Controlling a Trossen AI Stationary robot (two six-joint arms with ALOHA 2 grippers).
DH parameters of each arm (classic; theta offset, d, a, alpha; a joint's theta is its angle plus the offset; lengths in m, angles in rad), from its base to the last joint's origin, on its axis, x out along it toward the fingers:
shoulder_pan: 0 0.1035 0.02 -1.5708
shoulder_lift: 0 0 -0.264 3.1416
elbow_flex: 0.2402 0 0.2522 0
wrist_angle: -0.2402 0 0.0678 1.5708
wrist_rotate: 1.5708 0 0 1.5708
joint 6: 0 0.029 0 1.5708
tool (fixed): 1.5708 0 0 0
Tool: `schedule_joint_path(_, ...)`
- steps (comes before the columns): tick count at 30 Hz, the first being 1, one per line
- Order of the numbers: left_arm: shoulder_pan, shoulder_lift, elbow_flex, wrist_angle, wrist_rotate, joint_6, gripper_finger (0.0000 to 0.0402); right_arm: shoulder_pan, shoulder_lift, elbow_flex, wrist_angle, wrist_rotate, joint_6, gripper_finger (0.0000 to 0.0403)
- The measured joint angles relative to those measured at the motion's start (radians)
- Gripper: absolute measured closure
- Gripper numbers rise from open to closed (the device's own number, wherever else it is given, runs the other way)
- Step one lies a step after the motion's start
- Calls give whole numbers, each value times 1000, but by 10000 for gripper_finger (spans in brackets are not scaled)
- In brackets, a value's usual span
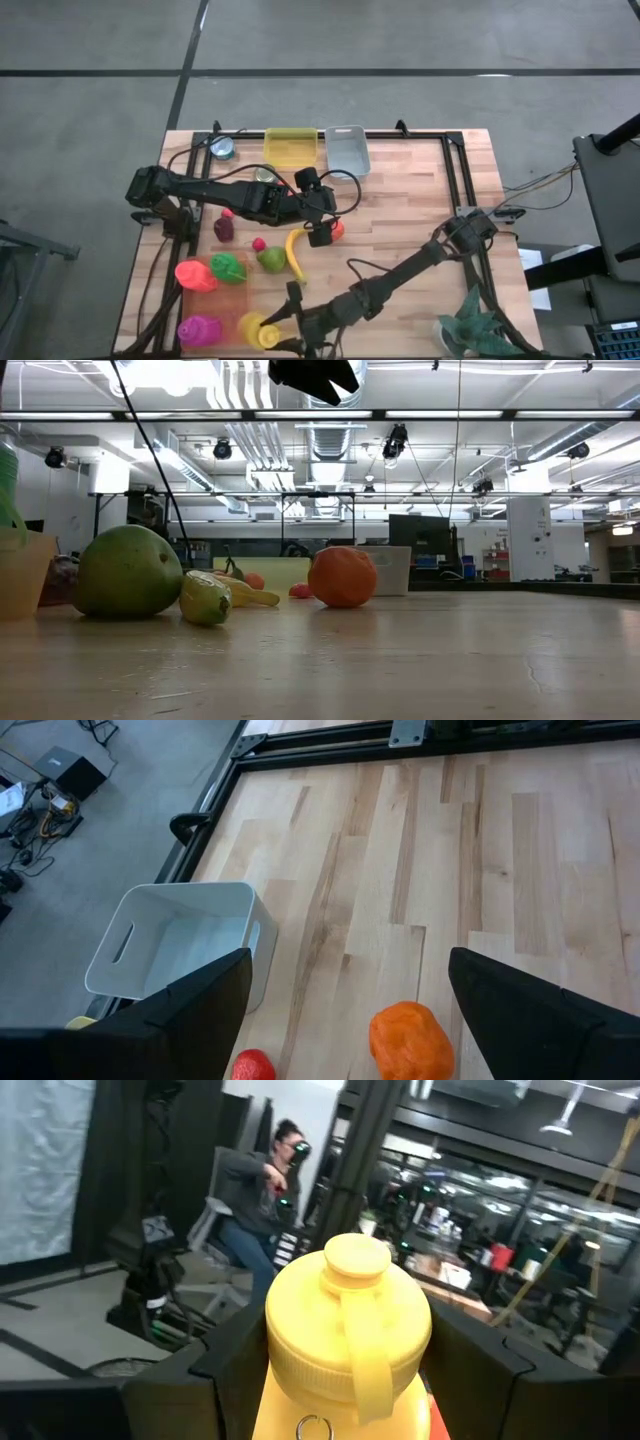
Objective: Pick & Place Food Item
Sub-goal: Put the yellow tumbler into the orange bin
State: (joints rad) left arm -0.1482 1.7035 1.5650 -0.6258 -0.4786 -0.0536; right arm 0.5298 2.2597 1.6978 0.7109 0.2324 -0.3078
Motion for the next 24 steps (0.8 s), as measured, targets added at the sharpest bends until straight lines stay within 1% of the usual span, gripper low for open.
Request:
schedule_joint_path(5, 0, 0, 0, 0, 0, 0, 60, -19, 0, 0, 3, -36, -10, 182)
schedule_joint_path(11, 0, 0, 0, 0, 0, 0, 60, -37, 0, 15, 3, -111, -9, 182)
schedule_joint_path(15, 0, 0, 0, 0, 0, 0, 59, -46, 0, 32, -10, -115, -14, 182)
schedule_joint_path(19, 0, 0, 0, 0, 0, 0, 59, -62, 0, 43, -23, -150, -11, 182)
schedule_joint_path(24, 0, 0, 0, 0, 0, 0, 59, -70, 57, 83, -5, -154, -18, 182)
